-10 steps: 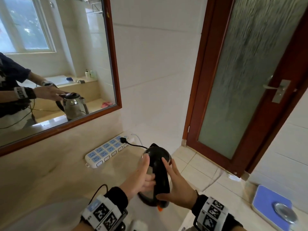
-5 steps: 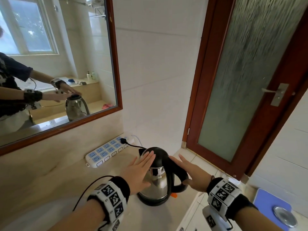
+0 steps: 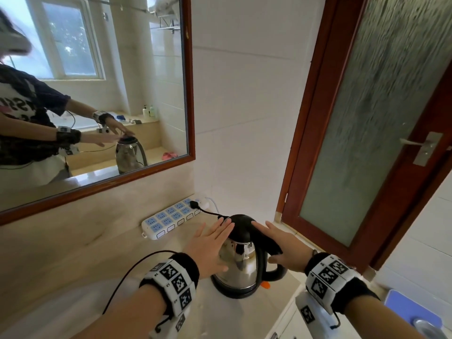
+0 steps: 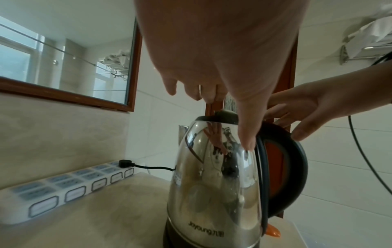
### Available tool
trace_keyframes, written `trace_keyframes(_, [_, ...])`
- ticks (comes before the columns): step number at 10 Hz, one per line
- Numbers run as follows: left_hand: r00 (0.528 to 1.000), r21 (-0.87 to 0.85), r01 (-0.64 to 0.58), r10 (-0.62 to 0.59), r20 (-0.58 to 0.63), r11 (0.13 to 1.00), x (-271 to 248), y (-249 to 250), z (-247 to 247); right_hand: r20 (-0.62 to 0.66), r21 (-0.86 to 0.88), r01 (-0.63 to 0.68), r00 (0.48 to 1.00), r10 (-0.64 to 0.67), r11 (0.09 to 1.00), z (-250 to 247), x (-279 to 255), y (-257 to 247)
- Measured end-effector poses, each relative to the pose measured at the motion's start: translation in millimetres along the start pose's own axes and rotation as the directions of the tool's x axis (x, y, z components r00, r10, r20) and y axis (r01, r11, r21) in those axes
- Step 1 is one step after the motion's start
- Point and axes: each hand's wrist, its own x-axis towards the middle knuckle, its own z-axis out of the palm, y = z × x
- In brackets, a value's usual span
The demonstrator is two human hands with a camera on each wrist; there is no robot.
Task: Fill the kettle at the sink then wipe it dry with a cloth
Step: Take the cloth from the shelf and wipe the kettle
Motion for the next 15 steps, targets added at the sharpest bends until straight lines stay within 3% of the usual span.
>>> trace_keyframes(2, [0.993, -0.049, 0.056, -0.061, -0.104, 0.997, -23, -12, -19, -0.003, -0.072, 0.077, 0.997, -0.078, 0.994, -12, -1, -42])
trace_keyframes(3, [0.979, -0.054, 0.127, -0.134, -0.153, 0.990, -58, -40, -34, -0.011, -0.072, 0.176, 0.984, -0.177, 0.982, -16, 12, -80])
trace_keyframes(4, [0.937, -0.108, 0.258, -0.276, -0.215, 0.960, -105, -83, -42, 0.008, -0.103, 0.292, 0.956, -0.293, 0.951, -11, 34, -139])
trace_keyframes(5, [0.856, -0.163, 0.428, -0.456, -0.244, 0.889, -174, -123, -51, 0.040, -0.127, 0.432, 0.902, -0.430, 0.893, 7, 54, -213])
trace_keyframes(6, [0.746, -0.187, 0.584, -0.613, -0.261, 0.790, -258, -151, -56, 0.109, -0.141, 0.572, 0.820, -0.561, 0.808, 33, 61, -294])
trace_keyframes(8, [0.448, -0.329, 0.795, -0.859, -0.249, 0.510, -414, -186, -51, 0.248, -0.127, 0.796, 0.604, -0.758, 0.592, 96, 47, -452])
trace_keyframes(9, [0.337, -0.342, 0.852, -0.915, -0.221, 0.396, -472, -198, -42, 0.299, -0.092, 0.880, 0.471, -0.830, 0.466, 131, 32, -525])
trace_keyframes(10, [0.209, -0.413, 0.869, -0.959, -0.191, 0.272, -519, -219, -23, 0.365, -0.070, 0.920, 0.384, -0.848, 0.386, 167, 21, -584])
trace_keyframes(11, [0.122, -0.433, 0.883, -0.979, -0.161, 0.181, -556, -244, -3, 0.449, -0.036, 0.941, 0.316, -0.836, 0.336, 198, 15, -626])
trace_keyframes(13, [0.096, -0.470, 0.869, -0.985, -0.146, 0.155, -593, -287, 34, 0.523, -0.037, 0.903, 0.383, -0.761, 0.429, 294, 65, -685])
trace_keyframes(15, [0.035, -0.407, 0.910, -0.992, -0.118, 0.081, -606, -314, 56, 0.644, -0.084, 0.939, 0.307, -0.700, 0.335, 359, 87, -719])
